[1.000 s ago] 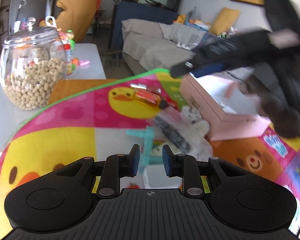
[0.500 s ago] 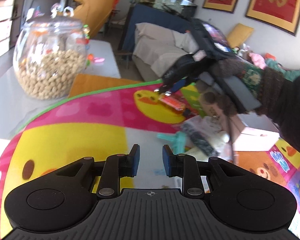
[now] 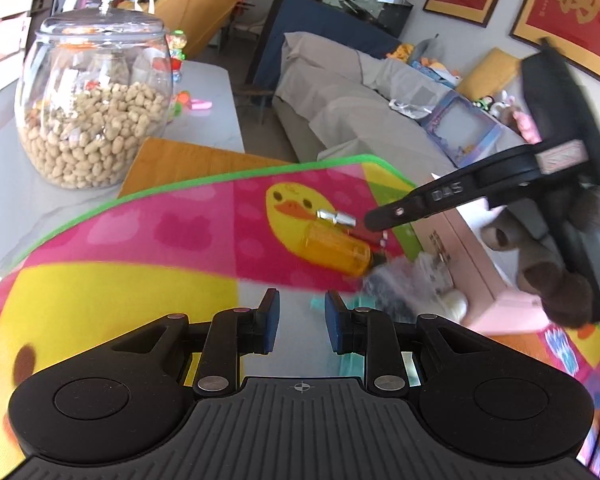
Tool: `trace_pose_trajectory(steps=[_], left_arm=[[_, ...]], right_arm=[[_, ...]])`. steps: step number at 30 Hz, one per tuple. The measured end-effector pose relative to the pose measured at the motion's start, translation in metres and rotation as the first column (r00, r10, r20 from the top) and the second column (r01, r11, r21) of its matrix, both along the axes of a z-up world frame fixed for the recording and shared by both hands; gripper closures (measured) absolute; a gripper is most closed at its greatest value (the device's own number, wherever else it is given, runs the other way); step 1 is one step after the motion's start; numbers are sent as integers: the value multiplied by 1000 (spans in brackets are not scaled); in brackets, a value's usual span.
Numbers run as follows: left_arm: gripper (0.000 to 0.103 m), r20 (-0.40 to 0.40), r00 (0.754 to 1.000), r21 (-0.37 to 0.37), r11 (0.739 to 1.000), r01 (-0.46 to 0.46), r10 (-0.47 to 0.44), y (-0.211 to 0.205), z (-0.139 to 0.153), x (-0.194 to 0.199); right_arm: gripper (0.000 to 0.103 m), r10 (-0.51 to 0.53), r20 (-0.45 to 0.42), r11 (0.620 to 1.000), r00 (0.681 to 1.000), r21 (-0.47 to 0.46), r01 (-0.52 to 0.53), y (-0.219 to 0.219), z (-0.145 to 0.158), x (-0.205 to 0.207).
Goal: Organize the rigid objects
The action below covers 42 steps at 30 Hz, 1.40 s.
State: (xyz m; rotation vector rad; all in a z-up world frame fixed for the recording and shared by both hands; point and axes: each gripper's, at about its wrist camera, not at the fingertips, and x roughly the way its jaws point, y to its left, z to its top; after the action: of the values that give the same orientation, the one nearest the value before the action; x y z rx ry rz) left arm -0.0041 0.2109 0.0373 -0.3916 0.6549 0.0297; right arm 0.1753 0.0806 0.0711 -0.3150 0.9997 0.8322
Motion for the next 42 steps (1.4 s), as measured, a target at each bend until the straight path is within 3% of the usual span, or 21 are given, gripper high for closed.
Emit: trace_pose_trajectory(steps=[3, 7, 9, 12, 14, 17, 21, 27, 29, 34, 40, 42], left_arm=[[76, 11, 1000, 19, 1000, -19, 19, -1, 7, 17], [76, 32, 999, 32, 999, 28, -29, -3, 11, 32], [76, 23, 999, 37, 999, 40, -40, -2, 8, 39], [76, 17, 999, 25, 999, 35, -35, 2, 4, 44], [76, 14, 1000, 7, 1000, 20, -20, 7, -1, 46], [76, 6, 1000, -22, 1000, 4, -4, 14, -8, 49], [76, -4, 1000, -49, 999, 2, -2, 20, -13, 51], [76, 61, 998, -85, 996, -6, 12, 21, -8, 74], [76, 56, 998, -87, 996, 32, -28, 17, -9, 94], [80, -30, 991, -23, 991, 131, -132, -2, -19, 118], [79, -26, 970, 28, 969, 244, -243, -21, -11, 72], [79, -42, 963, 109, 957, 271, -268, -28, -4, 55]], right_arm=[[90, -48, 66, 999, 997, 7, 47, 2, 10, 10], [90, -27, 100, 995, 995, -91, 36, 26, -4, 24], [90, -8, 94, 991, 996, -130, 20, 33, -13, 29], [88, 22, 71, 995, 997, -100, -14, 33, -15, 34], [76, 49, 20, 993, 999, -112, -47, 36, -22, 38], [73, 85, 47, 979, 995, -189, -74, 41, -35, 32], [79, 40, 28, 989, 999, -147, -36, 29, -27, 33], [82, 12, 10, 999, 1000, 44, -12, -28, 10, -1], [82, 11, 13, 995, 1000, 102, -12, -50, 23, -19], [82, -37, 35, 973, 999, 227, 28, -103, 41, -65], [82, -120, 20, 953, 993, 281, 109, -155, 21, -109], [82, -155, -21, 945, 988, 289, 154, -173, 10, -113]])
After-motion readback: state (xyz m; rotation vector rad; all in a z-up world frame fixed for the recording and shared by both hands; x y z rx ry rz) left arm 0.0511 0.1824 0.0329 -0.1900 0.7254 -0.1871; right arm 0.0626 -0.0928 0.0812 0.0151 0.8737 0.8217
